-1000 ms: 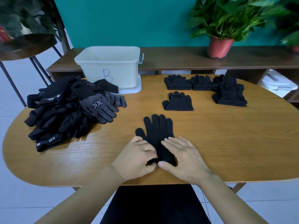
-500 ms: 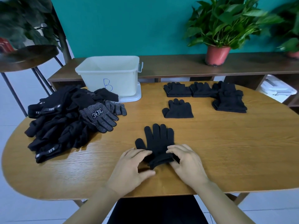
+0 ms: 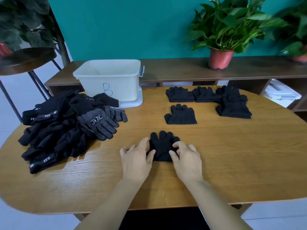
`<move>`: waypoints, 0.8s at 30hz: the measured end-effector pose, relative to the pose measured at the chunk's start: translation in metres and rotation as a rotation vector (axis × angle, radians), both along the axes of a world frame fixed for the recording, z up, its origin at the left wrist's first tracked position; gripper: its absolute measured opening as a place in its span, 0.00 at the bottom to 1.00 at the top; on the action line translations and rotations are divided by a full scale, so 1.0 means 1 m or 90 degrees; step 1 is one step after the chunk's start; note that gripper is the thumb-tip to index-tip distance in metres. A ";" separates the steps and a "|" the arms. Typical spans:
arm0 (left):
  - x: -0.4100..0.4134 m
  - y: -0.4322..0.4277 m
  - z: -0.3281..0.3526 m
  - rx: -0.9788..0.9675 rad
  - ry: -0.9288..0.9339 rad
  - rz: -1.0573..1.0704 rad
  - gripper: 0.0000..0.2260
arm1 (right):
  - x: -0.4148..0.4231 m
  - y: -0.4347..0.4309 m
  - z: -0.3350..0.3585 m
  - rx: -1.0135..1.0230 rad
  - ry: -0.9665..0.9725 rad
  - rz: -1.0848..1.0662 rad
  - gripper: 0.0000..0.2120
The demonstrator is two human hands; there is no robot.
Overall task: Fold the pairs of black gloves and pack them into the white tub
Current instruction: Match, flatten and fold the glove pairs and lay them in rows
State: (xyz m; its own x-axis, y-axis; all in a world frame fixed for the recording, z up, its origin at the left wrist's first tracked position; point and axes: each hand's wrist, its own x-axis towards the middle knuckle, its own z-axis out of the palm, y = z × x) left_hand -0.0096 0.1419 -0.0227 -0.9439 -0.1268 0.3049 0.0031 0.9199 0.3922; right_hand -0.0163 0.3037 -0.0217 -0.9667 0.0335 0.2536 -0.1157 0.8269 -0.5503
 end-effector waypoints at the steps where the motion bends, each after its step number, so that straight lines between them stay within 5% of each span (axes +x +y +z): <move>1: -0.002 -0.003 -0.003 -0.017 0.021 -0.013 0.19 | 0.000 0.001 0.000 0.014 -0.006 0.010 0.12; 8: -0.012 -0.022 -0.017 -0.092 0.103 -0.076 0.10 | 0.001 0.011 0.001 0.077 0.022 0.022 0.07; 13: 0.008 -0.017 -0.012 -0.111 0.103 -0.298 0.21 | 0.009 0.012 -0.001 0.208 0.169 0.134 0.17; 17: 0.010 -0.019 -0.021 -0.185 -0.051 -0.391 0.27 | 0.008 0.007 -0.005 0.370 0.009 0.261 0.30; 20: 0.001 -0.026 -0.030 -0.274 -0.018 -0.391 0.27 | 0.004 0.014 -0.010 0.353 -0.107 0.306 0.33; 24: -0.006 -0.038 -0.037 -0.334 0.028 -0.376 0.27 | 0.003 0.019 -0.006 0.367 -0.105 0.300 0.32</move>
State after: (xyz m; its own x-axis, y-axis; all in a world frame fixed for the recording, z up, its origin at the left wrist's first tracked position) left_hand -0.0159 0.1042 -0.0593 -0.7960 0.5624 0.2240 0.5543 0.8258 -0.1038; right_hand -0.0130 0.3226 -0.0276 -0.8725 -0.4867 -0.0428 -0.4820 0.8718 -0.0877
